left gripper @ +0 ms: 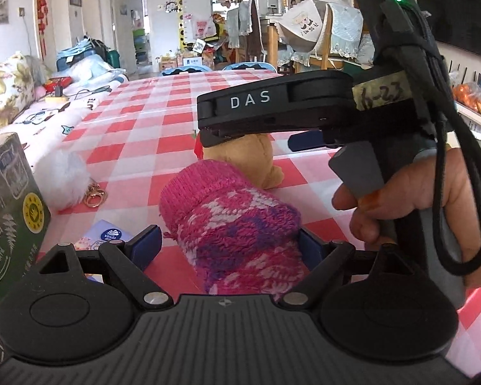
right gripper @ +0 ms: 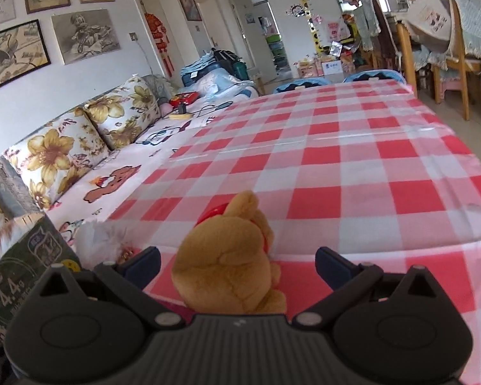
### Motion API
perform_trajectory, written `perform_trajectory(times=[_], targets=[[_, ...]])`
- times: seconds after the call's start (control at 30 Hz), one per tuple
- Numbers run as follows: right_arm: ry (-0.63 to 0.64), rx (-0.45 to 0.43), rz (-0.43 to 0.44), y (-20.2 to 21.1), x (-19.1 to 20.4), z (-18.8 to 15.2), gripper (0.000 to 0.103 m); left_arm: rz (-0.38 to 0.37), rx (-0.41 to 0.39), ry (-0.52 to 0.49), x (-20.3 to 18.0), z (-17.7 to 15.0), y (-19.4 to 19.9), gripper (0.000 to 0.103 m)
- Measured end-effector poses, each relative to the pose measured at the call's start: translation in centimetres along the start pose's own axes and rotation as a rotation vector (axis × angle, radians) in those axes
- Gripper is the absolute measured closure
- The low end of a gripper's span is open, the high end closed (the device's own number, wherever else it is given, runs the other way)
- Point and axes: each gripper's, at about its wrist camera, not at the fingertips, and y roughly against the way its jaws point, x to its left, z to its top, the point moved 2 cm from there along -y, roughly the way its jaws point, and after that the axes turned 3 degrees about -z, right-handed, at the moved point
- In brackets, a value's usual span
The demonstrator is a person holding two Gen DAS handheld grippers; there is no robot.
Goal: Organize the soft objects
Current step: 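Grasp the pink knitted sock with the left tool while the right tool grasps the brown teddy bear, then lift the pink sock with the left tool while the right tool lifts the teddy bear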
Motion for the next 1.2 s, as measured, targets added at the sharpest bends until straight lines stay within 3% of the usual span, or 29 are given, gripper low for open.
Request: perform_trajectory(times=[0.2,0.53,1.2], targets=[[-0.012,0.039,0.071,-0.9,0.1,-0.3,0.04,-0.014,0.002,0.032,-0.2,0.1,0.2,0.0],[-0.004,0.045,0.072,0.6,0.1,-1.1,0.045,-0.031,0.007,0.044,0.2,-0.1,0.6,0.01],[0.023,0.135,-0.01,5.3,1.0,-3.4,0.046,-0.073,-0.017,-0.034,-0.8,-2.3,3.9,0.012]])
